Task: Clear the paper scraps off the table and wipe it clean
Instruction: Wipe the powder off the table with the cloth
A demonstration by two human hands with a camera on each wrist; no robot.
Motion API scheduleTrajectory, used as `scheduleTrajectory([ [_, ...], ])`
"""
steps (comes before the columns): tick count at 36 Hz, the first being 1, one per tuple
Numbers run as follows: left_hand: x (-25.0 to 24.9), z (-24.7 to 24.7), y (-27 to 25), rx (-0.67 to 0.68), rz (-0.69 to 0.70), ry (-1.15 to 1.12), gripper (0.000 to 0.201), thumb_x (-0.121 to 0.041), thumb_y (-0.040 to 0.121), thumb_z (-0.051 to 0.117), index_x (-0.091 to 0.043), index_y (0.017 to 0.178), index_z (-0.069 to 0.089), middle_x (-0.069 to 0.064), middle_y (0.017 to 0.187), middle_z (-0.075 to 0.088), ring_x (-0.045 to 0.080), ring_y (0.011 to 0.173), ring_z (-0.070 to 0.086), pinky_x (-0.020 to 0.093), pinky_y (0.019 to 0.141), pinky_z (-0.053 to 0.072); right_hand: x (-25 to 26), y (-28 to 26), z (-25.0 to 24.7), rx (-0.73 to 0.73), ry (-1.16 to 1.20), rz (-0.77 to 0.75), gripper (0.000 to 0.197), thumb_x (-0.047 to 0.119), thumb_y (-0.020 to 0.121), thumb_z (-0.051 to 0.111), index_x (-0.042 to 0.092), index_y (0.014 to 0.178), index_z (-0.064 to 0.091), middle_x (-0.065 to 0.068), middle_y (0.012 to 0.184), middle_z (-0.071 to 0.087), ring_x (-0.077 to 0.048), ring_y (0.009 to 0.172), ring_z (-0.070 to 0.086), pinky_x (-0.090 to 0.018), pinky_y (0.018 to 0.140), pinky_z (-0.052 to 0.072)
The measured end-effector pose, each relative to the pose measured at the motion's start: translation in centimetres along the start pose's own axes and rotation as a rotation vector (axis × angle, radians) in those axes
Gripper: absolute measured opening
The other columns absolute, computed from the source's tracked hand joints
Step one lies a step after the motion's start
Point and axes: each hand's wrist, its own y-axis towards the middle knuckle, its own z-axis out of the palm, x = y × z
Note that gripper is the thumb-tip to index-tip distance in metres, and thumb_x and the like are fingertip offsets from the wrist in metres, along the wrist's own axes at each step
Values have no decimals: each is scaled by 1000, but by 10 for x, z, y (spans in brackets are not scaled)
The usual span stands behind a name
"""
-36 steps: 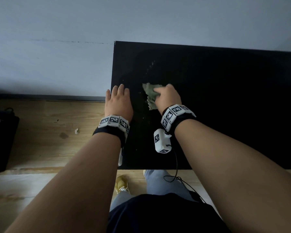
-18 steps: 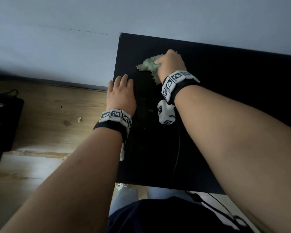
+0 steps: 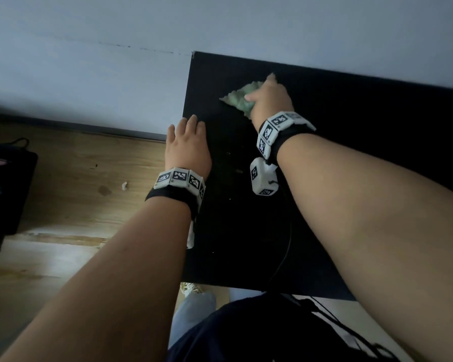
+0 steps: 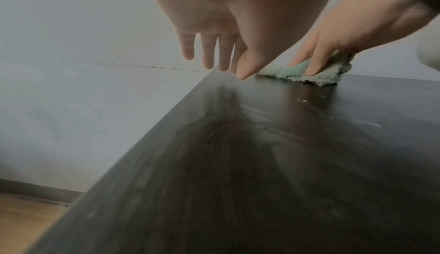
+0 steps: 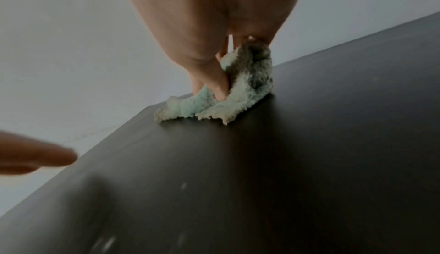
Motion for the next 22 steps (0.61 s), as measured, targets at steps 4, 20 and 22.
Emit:
scheduleTrajectory([
  [4,2,-1,-19,0,24,4,55,-11,90,45,-10,144,37,8,154,30,26,142,25,44,117,18,-14,-26,21,115,-46,-21,89,24,89,67,10,154,8,-13,154,29,-29,137,38,-39,103,39],
  [20,17,-2,-92,10,90,31,57,-13,88,49,-10,143,36,9,153,31,26,141,26,44,117,19,-109,-171,81,97,-313,-304,60,18,89,63,16,145,41,-7,147,33,-20,126,48,-31,102,42],
  [22,13,-1,-96,11,97,26,56,-11,87,47,-10,143,37,9,153,32,26,141,26,44,117,19,-120,-183,84,58,-358,-375,53,15,89,61,17,141,48,-5,145,35,-19,125,48,-31,102,43],
])
